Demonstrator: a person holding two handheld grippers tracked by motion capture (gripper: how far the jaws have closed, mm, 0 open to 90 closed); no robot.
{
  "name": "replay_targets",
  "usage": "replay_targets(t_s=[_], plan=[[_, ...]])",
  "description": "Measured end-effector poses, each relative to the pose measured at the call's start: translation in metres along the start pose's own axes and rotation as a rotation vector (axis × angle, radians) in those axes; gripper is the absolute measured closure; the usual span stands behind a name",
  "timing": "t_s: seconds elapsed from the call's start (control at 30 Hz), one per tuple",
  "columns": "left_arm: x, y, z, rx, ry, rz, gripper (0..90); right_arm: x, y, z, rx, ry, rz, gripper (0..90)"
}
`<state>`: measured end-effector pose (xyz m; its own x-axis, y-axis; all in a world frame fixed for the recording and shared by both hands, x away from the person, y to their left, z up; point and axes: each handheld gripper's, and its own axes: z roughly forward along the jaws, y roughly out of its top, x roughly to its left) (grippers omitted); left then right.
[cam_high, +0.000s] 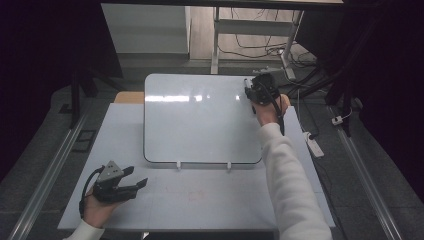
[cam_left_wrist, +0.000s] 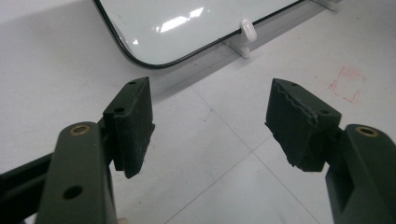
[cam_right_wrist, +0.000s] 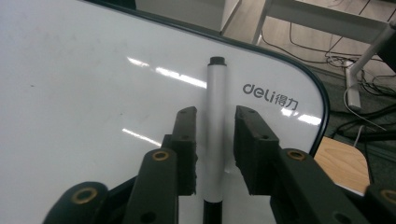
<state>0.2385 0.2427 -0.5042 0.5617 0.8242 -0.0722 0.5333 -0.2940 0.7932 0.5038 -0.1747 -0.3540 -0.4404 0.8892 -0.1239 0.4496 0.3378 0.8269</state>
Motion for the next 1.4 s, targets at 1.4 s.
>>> replay_targets(t_s=[1.4], plan=[[-0.003,0.001,0.003,-0.03,-0.007,0.018,27.4,0.005,-0.195,-0.121,-0.2,0.321,-0.133,38.4]])
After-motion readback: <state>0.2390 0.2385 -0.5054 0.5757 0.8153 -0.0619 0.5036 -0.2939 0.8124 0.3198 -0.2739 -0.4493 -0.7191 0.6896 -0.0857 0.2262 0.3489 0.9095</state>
